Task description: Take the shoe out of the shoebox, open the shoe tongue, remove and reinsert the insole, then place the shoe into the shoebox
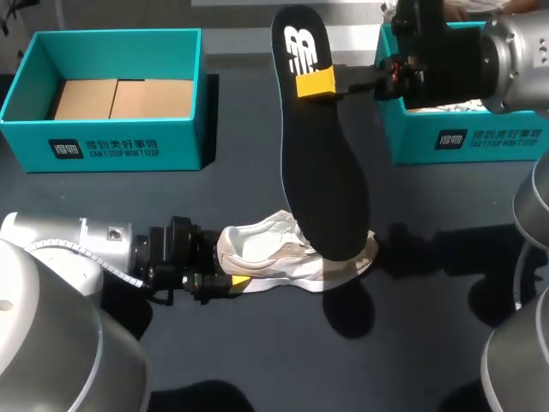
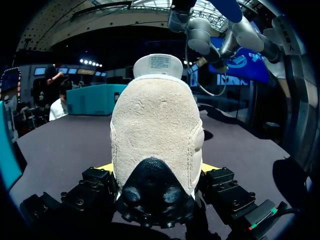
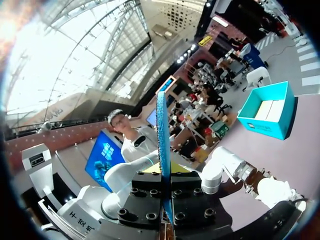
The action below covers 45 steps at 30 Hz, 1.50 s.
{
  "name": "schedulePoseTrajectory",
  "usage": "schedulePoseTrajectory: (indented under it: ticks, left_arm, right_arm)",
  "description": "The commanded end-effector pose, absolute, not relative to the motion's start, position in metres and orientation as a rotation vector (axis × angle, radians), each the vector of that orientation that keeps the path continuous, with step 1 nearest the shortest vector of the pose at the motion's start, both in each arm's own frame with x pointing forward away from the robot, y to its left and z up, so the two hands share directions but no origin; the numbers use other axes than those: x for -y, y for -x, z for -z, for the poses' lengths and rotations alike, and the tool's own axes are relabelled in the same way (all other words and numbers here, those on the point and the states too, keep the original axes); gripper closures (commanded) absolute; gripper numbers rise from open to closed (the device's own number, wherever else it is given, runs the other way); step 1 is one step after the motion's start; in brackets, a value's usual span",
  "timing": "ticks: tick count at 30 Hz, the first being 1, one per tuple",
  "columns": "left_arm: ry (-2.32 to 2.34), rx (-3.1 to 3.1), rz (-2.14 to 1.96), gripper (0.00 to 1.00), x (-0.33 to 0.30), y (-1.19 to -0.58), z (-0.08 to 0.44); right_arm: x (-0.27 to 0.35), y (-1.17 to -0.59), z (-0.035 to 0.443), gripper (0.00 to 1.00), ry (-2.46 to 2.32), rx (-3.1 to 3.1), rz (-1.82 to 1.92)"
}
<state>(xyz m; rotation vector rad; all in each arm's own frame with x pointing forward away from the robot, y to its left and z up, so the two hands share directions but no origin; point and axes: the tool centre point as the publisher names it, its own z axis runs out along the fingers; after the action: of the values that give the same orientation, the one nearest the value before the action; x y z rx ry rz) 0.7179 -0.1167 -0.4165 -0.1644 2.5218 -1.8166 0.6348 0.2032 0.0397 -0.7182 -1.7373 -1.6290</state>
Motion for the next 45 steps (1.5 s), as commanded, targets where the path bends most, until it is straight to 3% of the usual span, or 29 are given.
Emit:
schedulePoseTrajectory:
  ticks: [1, 15, 18, 45]
  left_arm:
    - [0.168, -2.521, 1.814, 1.0, 0.118, -0.717, 0.421]
    - [0.155, -2.531, 1.791, 1.0, 0.116, -0.715, 0.418]
    - [0.141, -2.565, 1.762, 0.0, 0.112, -0.711, 0.412]
    - [0.17, -2.76, 1.4, 0.0, 0.088, -0.704, 0.372]
  right_arm:
    - [-0.204, -0.631, -0.038, 1.0, 0.726, 1.734, 1.638]
    - [-0.204, -0.631, -0.038, 1.0, 0.726, 1.734, 1.638]
    - [-0.204, -0.631, -0.038, 1.0, 0.726, 1.734, 1.638]
    - [-0.204, -0.631, -0.038, 1.0, 0.726, 1.734, 1.638]
